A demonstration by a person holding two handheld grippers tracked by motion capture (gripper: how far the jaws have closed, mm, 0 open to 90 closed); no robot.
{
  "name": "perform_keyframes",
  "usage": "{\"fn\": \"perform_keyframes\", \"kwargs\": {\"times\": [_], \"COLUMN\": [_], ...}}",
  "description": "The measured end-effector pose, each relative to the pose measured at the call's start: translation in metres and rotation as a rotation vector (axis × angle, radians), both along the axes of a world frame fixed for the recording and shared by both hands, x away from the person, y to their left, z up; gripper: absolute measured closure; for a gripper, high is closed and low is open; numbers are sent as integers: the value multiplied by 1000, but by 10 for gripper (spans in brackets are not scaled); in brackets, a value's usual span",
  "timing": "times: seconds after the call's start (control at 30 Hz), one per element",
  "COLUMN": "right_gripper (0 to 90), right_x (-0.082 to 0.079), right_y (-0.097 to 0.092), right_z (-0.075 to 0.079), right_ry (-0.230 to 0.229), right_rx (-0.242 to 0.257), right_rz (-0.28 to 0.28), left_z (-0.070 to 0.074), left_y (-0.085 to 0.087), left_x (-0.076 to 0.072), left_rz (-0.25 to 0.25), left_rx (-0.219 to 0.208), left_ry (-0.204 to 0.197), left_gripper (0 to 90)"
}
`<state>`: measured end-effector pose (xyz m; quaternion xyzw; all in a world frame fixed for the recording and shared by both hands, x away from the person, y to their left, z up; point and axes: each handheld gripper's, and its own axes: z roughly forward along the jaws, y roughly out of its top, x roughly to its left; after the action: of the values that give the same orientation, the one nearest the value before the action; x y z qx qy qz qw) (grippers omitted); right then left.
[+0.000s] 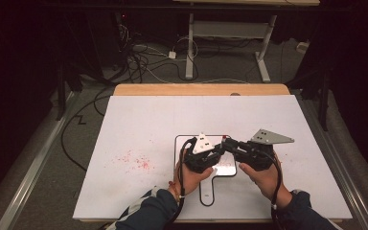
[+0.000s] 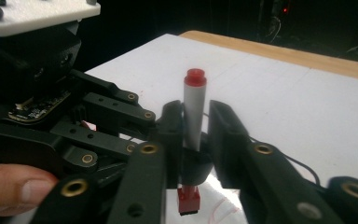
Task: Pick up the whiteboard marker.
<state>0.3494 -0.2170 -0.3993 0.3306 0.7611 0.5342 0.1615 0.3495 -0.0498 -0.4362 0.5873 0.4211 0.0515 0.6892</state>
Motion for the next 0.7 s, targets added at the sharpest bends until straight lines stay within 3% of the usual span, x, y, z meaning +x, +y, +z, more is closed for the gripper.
{"fn": "perform_keyframes", "kwargs": {"times": [0.23,0.27,0.37,0.43,0.7], "right_gripper": [593,578,555,530,447], "right_x": [-11,-16,-21,-26,-35], "right_y": [-20,-29,-38,-51,-70], "right_z": [10,12,12,8,-9], "right_ry": [-57,-102,-140,-191,-200], "right_rx": [6,-28,-49,-108,-189], "right_rz": [-11,-26,-34,-55,-84], "left_z": [0,-1,-1,-1,4], "left_y": [10,11,14,17,24], "left_x": [4,4,6,6,5], "left_rz": [-1,-2,-6,-11,-14], "left_rx": [10,13,22,21,11], "left_ry": [-4,-7,-17,-26,-58], "left_gripper": [782,782,782,782,782]}}
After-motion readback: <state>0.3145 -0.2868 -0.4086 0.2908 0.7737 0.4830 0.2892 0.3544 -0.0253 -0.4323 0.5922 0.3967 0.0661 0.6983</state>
